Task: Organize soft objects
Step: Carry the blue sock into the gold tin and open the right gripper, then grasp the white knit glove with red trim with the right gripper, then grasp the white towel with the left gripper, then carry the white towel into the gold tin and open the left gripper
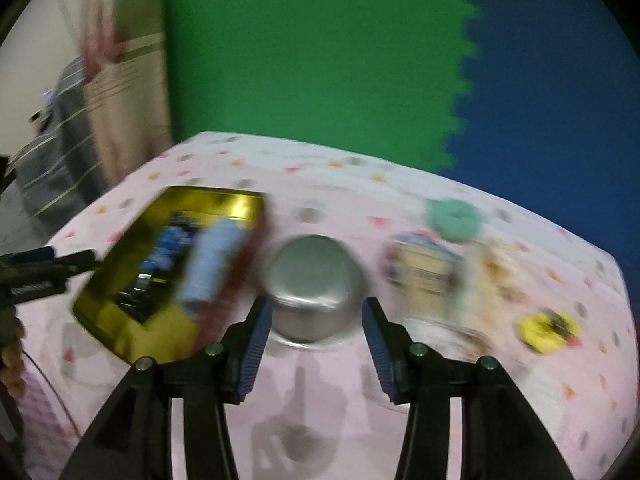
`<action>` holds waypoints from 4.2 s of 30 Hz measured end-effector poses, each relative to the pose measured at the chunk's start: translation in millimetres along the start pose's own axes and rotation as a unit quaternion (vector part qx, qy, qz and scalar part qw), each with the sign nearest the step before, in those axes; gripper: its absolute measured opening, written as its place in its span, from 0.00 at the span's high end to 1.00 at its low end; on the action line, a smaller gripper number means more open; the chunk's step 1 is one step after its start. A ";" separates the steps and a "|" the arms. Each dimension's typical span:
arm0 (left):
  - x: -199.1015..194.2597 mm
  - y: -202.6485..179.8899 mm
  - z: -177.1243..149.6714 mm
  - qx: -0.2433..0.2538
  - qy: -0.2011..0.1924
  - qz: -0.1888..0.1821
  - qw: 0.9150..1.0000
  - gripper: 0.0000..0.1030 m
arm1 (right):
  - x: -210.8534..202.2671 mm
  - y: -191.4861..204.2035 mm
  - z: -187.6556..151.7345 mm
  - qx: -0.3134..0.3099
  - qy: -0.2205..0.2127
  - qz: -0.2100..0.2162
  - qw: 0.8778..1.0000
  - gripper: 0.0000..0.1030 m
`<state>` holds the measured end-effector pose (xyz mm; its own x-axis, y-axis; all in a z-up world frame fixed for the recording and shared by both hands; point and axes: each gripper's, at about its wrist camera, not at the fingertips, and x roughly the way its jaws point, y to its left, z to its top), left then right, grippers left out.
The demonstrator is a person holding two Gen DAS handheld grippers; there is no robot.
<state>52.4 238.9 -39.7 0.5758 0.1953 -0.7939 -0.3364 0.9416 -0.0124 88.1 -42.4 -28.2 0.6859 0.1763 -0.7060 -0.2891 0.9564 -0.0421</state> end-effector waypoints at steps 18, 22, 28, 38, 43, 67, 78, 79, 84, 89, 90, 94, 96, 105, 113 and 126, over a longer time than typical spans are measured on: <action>-9.3 -85.0 -15.4 0.106 0.010 -0.037 0.994 0.07 | 24.9 -167.6 -67.2 0.104 0.048 -0.096 0.989 0.46; -12.2 -117.3 -19.5 0.133 0.016 -0.068 0.989 0.06 | 41.3 -172.2 -80.1 0.110 0.054 -0.083 0.989 0.46; -5.5 -169.8 -35.8 0.177 0.032 -0.108 0.978 0.05 | 43.0 -159.8 -93.5 0.058 0.043 -0.089 0.993 0.44; 11.7 -243.0 -57.2 0.219 0.061 -0.180 0.957 0.05 | 41.0 -161.0 -95.3 0.065 0.040 -0.085 0.993 0.43; 15.9 -258.5 -59.9 0.227 0.062 -0.186 0.954 0.05 | 37.8 -161.4 -98.3 0.066 0.038 -0.083 0.994 0.44; 55.2 -301.2 -69.9 0.227 0.067 -0.156 0.959 0.34 | 20.7 -184.3 -117.7 0.080 0.031 -0.063 0.994 0.57; 26.5 -288.7 -78.7 0.254 0.097 -0.197 0.942 0.72 | 20.6 -184.0 -117.5 0.081 0.031 -0.062 0.994 0.57; 21.0 -285.8 -81.7 0.260 0.098 -0.198 0.940 0.72 | 20.6 -183.8 -117.4 0.082 0.031 -0.061 0.994 0.57; -7.1 -270.3 -89.0 0.278 0.095 -0.217 0.931 0.72 | 20.3 -184.1 -117.4 0.082 0.031 -0.061 0.994 0.57; -23.8 -255.4 -90.4 0.275 0.096 -0.228 0.929 0.72 | 20.3 -183.7 -117.2 0.082 0.031 -0.062 0.994 0.57; -26.0 -251.9 -89.9 0.273 0.096 -0.229 0.929 0.72 | 20.4 -183.8 -117.2 0.082 0.031 -0.062 0.994 0.57; -31.2 -242.2 -83.6 0.266 0.087 -0.221 0.934 0.72 | 20.3 -183.9 -117.2 0.082 0.031 -0.061 0.994 0.57; -32.1 -235.3 -76.9 0.257 0.084 -0.216 0.938 0.72 | 20.3 -184.5 -117.5 0.082 0.031 -0.061 0.994 0.57; -40.3 -192.4 -35.8 0.220 0.044 -0.171 0.959 0.71 | 20.7 -184.1 -117.5 0.084 0.031 -0.061 0.994 0.57; -32.1 -127.1 21.0 0.168 0.007 -0.097 0.981 0.71 | 20.6 -184.0 -117.5 0.084 0.031 -0.061 0.994 0.57; 49.9 -50.9 60.4 0.082 0.043 -0.023 0.995 0.71 | 20.6 -183.8 -117.6 0.084 0.031 -0.061 0.994 0.57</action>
<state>143.3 217.3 -41.9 0.5200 0.1337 -0.8436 -0.1810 0.9825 0.0441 76.8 -241.9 -118.1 0.6649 0.0473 -0.7454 -0.0867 0.9961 -0.0141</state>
